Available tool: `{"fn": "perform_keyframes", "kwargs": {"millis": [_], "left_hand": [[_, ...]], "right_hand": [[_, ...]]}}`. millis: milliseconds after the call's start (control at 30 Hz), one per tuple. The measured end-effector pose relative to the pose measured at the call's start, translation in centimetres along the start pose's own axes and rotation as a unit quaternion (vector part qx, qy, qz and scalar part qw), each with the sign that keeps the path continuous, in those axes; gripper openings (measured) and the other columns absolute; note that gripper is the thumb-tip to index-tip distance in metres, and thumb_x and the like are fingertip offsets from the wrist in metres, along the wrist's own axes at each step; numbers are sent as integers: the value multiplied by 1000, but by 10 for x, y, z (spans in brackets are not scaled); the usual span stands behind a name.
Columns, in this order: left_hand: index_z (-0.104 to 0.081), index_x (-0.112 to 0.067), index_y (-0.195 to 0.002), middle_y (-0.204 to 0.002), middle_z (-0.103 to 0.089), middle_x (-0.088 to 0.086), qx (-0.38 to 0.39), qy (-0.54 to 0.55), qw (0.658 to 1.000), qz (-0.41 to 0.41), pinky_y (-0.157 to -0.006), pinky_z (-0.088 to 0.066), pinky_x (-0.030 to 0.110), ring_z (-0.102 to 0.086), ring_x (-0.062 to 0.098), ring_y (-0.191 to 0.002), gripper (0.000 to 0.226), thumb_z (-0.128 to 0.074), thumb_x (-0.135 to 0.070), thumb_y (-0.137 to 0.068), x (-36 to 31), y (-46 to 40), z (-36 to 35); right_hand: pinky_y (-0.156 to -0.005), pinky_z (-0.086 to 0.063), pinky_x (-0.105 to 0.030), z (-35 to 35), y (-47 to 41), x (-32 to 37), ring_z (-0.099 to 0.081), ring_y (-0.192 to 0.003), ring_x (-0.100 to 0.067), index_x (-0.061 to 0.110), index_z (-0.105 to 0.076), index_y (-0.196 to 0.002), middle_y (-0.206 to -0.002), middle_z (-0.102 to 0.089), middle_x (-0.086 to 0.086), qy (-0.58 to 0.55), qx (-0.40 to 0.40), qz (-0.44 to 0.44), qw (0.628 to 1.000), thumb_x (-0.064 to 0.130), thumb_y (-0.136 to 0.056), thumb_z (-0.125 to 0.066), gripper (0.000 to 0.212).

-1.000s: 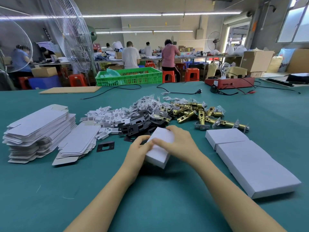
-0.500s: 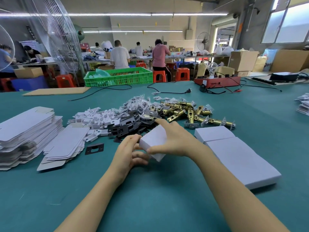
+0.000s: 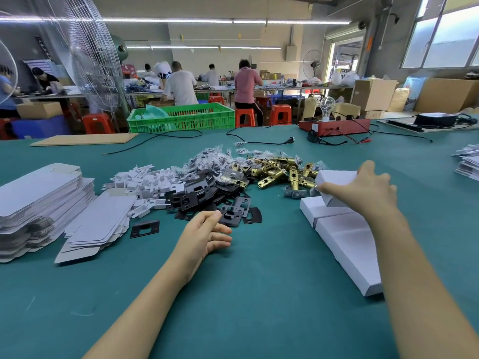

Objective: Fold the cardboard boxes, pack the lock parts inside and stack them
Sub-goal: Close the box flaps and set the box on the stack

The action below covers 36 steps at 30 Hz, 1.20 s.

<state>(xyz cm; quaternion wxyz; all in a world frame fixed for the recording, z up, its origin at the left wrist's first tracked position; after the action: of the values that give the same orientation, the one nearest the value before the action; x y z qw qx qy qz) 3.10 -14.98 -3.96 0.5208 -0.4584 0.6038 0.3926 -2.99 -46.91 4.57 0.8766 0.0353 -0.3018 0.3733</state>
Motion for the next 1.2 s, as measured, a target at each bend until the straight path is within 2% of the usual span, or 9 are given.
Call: {"fn": "perform_keyframes", "kwargs": {"millis": [167,300,433,533,633,933,1200], "left_hand": [[-62,-3,-94,-72,-70,8,-3,-11,1000,6,-57,-55,22,-66,16,-59,29,-50,-28,-101,0,1,-2],[-64,-1,-88,-71,-70,6,1,-21,1000,8,-59,-55,21,-65,14,-60,34,-49,-28,-101,1,2,-3],[-64,0,-90,-72,-70,5,3,-23,1000,8,-60,-55,21,-65,14,-62,32,-50,-27,-101,-1,3,-4],[-64,0,-90,-71,-70,5,1,-26,1000,9,-60,-55,21,-65,14,-62,32,-50,-27,-101,-1,4,-5],[-64,0,-90,-72,-70,5,0,-33,999,10,-60,-55,21,-65,14,-62,33,-50,-27,-101,-1,4,-4],[-64,0,-90,-73,-70,6,1,-29,1000,10,-61,-55,21,-65,14,-63,33,-50,-28,-101,0,3,-3],[-65,0,-90,-74,-69,7,-1,-28,1000,10,-61,-54,21,-66,15,-64,33,-50,-27,-101,0,3,-3]], "right_hand": [[-95,-39,-49,-20,2,-2,-37,-120,-42,13,-35,-125,-131,-37,-22,19,5,11,1000,69,-67,-67,87],[-101,-33,-51,-34,2,-7,-23,-132,-41,11,-38,-132,-141,-30,-22,52,83,38,994,72,-75,-59,87],[-104,-29,-46,-29,-3,-6,-24,-133,-40,21,-40,-137,-143,-32,-19,114,161,74,978,65,-70,-70,85],[-98,-31,-40,-32,-1,-5,-31,-130,-37,24,-44,-137,-138,-40,-17,80,133,94,983,52,-72,-75,78],[-101,-30,-40,-33,1,-4,-30,-130,-38,28,-46,-136,-139,-39,-17,49,114,91,988,45,-72,-76,73],[-96,-37,-46,-35,8,4,-29,-125,-43,26,-44,-128,-136,-33,-13,82,107,87,987,41,-77,-67,58],[-98,-38,-49,-32,11,8,-28,-127,-45,24,-42,-124,-134,-32,-13,107,135,90,981,41,-77,-67,56]]}}
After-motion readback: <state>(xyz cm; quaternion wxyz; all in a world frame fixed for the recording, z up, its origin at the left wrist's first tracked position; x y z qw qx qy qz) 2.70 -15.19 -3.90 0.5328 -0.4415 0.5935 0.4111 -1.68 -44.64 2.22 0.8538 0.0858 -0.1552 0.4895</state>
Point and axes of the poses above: each hand's wrist, its own y-axis away from the middle knuckle, its own z-axis out of the back of the hand, x = y × z, the point moved 5 cm from there along -y, towards the middle knuckle
